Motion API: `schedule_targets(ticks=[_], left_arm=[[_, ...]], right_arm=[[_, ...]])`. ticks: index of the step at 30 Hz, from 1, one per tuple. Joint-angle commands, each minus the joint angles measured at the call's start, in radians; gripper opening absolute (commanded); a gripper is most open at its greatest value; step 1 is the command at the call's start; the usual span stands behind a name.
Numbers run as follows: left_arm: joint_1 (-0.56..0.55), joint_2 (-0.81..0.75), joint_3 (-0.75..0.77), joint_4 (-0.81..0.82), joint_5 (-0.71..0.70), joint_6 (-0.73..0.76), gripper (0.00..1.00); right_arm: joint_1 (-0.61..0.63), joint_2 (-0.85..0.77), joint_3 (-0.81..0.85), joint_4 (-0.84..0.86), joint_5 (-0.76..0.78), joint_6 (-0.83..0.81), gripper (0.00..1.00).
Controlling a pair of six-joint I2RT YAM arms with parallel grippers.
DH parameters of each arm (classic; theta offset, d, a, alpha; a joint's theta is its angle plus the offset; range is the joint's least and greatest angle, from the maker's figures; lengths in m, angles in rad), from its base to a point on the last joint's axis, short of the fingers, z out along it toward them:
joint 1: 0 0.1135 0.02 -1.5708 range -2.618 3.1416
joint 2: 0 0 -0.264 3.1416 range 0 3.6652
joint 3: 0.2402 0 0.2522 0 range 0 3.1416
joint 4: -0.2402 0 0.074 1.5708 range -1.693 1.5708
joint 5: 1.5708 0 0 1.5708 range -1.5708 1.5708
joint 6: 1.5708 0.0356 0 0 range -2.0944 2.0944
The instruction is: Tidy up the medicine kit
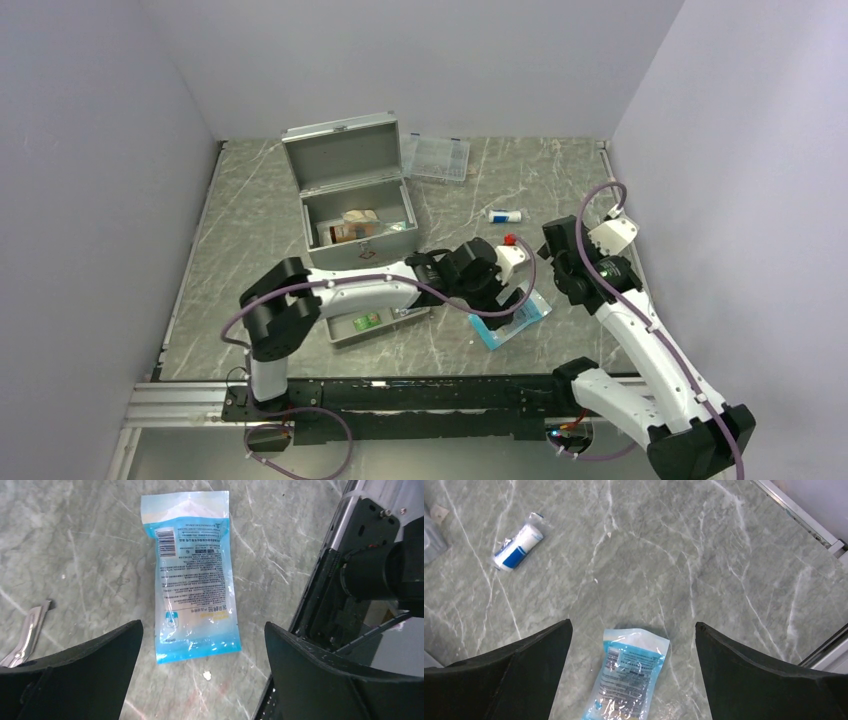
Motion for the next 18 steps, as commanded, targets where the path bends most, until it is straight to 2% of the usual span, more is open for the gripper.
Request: schedule_targets(ticks=[1, 8, 12, 18], left_arm=[[-0.008, 0.077, 0.044, 0.091, 0.036, 0.022, 0.99], [-0.022, 0.181, 0.087, 0.111, -0.006, 0.031, 0.99], [-0.023, 0.218, 0.102, 0.128, -0.031, 0.032, 0.94], [-0.023, 0.284, 0.146, 0.111, -0.034, 0.026, 0.79]], right_arm=[[-0.077, -0.008, 0.023, 0.100, -0.091, -0.104, 0.96], [-0.121, -0.033, 0.005, 0.128, -0.143, -0.147, 0.96], [-0.130, -0.049, 0.000, 0.134, -0.158, -0.165, 0.96], [-0.136, -0.063, -0.003, 0.138, -0.172, -0.181, 0.96]])
